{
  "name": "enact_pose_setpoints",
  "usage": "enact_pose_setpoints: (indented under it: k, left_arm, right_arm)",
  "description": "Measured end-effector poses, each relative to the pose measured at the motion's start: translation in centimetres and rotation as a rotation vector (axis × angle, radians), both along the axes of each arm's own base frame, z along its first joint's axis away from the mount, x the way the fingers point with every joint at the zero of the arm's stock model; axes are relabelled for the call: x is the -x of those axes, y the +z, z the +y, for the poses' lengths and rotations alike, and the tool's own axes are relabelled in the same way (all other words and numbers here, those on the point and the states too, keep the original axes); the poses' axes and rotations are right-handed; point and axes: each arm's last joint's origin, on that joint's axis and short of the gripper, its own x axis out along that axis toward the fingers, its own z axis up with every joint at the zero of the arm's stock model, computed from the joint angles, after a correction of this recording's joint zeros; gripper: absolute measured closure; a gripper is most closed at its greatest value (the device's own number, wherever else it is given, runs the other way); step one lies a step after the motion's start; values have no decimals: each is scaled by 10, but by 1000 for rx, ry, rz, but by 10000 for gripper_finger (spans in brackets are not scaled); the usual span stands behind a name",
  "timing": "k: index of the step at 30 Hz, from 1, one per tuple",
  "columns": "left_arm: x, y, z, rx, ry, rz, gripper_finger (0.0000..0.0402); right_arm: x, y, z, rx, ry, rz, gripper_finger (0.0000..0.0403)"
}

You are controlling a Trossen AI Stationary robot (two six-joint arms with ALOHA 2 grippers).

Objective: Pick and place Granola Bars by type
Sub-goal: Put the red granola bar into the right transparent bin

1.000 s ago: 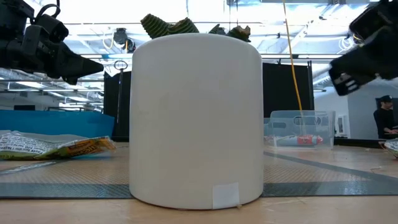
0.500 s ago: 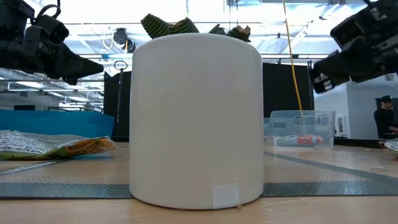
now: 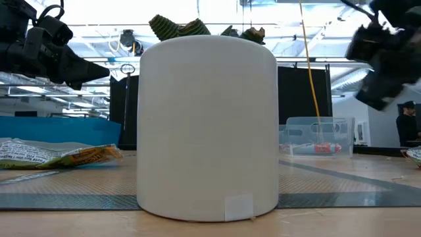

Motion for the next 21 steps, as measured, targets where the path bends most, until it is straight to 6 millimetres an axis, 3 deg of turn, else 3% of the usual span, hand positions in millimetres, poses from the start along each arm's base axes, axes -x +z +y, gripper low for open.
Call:
enact_pose_setpoints:
  k: [8, 21]
  left_arm:
    - [0, 0, 0, 0, 0, 0, 360]
    - [0, 0, 0, 0, 0, 0, 360]
  right_arm:
    - [5, -5, 20, -253, -17, 164, 403]
    - [-2, -25, 57, -314, -58, 354, 403]
